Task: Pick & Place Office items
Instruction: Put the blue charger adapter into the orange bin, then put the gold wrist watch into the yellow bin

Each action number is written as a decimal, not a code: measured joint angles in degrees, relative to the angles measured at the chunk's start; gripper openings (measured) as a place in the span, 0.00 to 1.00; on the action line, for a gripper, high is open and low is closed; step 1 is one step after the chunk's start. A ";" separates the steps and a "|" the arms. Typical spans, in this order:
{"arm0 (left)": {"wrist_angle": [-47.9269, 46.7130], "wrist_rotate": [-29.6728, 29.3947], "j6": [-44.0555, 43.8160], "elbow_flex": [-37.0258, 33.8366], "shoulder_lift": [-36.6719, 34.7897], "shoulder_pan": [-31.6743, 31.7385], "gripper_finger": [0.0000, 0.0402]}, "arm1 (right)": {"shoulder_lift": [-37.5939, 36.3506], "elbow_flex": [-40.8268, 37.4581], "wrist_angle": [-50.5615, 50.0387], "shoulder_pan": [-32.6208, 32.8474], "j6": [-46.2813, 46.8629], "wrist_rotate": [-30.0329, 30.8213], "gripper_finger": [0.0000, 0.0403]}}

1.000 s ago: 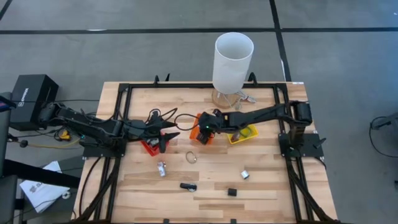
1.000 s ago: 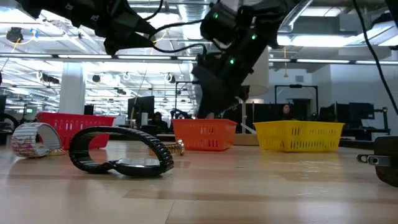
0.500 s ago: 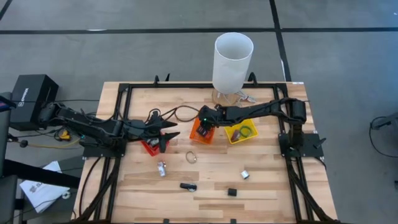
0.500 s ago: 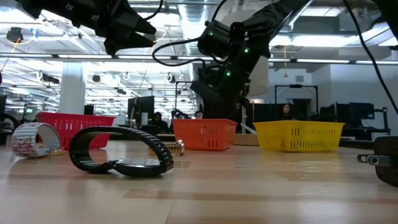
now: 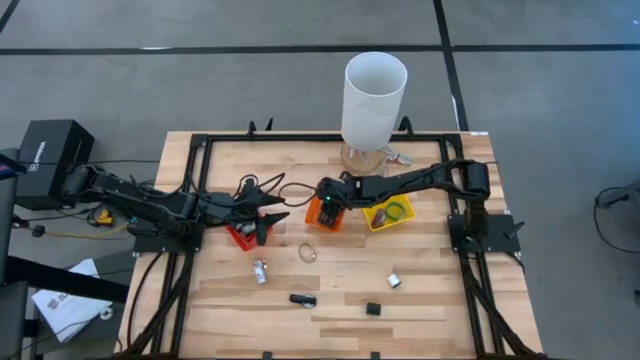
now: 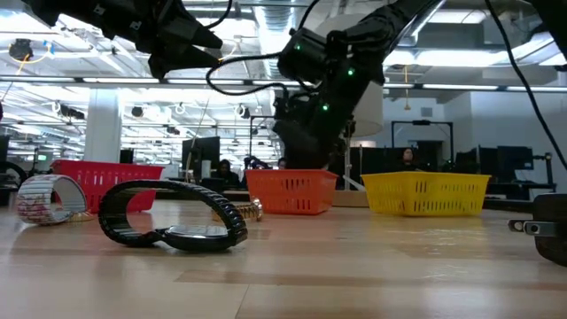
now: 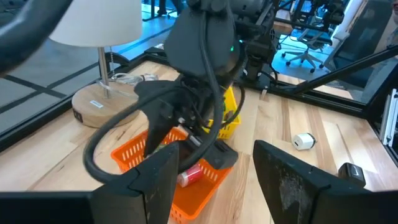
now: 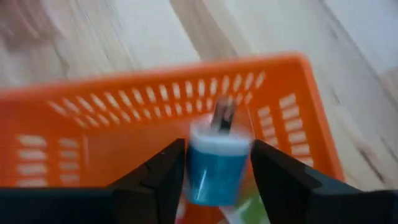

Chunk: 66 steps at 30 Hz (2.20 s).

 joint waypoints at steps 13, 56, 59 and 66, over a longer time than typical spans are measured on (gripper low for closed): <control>0.00 0.02 0.00 0.00 0.00 0.00 0.51 | -0.26 -0.03 -0.08 -0.95 -0.01 0.16 0.56; -3.58 13.01 0.02 -0.02 0.00 -0.96 0.51 | -0.28 19.42 -20.61 18.61 -7.07 -9.30 0.52; -3.93 13.29 0.28 -0.02 0.00 -0.92 0.51 | 1.03 19.47 -18.96 19.26 -5.58 -10.28 0.52; -5.75 12.90 9.12 -0.02 0.00 -0.74 0.51 | 2.88 18.55 -22.77 22.55 -2.63 -16.56 0.52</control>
